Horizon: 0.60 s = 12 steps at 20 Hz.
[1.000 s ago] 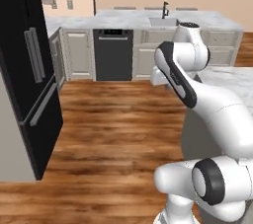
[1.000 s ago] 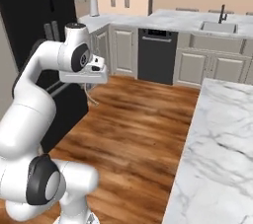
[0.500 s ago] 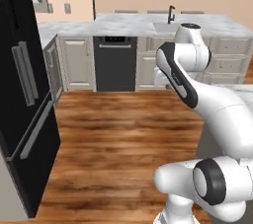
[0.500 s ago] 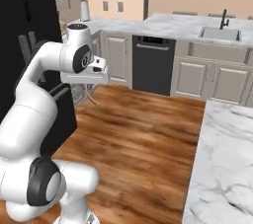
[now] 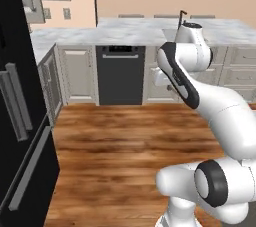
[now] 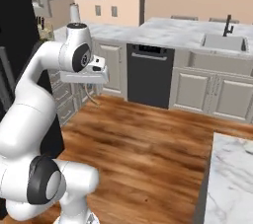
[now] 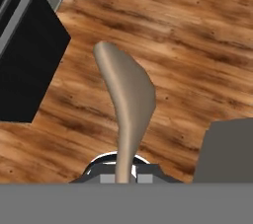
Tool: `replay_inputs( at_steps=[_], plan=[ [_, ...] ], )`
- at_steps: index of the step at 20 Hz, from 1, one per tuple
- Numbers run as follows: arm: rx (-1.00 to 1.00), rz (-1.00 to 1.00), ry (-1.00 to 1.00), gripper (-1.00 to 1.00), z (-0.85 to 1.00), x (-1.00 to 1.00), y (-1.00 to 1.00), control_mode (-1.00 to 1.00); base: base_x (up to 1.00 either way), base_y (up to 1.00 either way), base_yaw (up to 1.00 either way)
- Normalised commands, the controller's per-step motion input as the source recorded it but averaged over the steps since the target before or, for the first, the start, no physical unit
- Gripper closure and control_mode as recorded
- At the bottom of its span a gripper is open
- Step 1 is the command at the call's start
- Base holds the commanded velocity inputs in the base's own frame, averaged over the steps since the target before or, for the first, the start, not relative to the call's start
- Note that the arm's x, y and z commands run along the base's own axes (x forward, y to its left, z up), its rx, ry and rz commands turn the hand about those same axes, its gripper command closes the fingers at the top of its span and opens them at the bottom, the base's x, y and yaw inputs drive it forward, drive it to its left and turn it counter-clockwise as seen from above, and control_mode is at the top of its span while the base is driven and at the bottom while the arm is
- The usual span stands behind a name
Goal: Organize the utensils by type. Pick up the wooden spoons from the counter and place them in the open cabinet. Then pick up the metallic utensils from the counter and place them in the open drawer.
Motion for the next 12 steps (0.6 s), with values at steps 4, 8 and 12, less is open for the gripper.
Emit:
replay_inputs(
  at_steps=[4, 8, 12],
  plan=[
    [0.00, 0.00, 0.00, 1.00, 0.00, 0.00, 0.00, 1.00, 1.00, 0.04, 0.00],
    [0.00, 0.00, 0.00, 1.00, 0.00, 0.00, 0.00, 1.00, 1.00, 0.00, 0.06],
    [0.00, 0.00, 0.00, 1.00, 0.00, 0.00, 0.00, 1.00, 1.00, 0.01, 0.16]
  ],
)
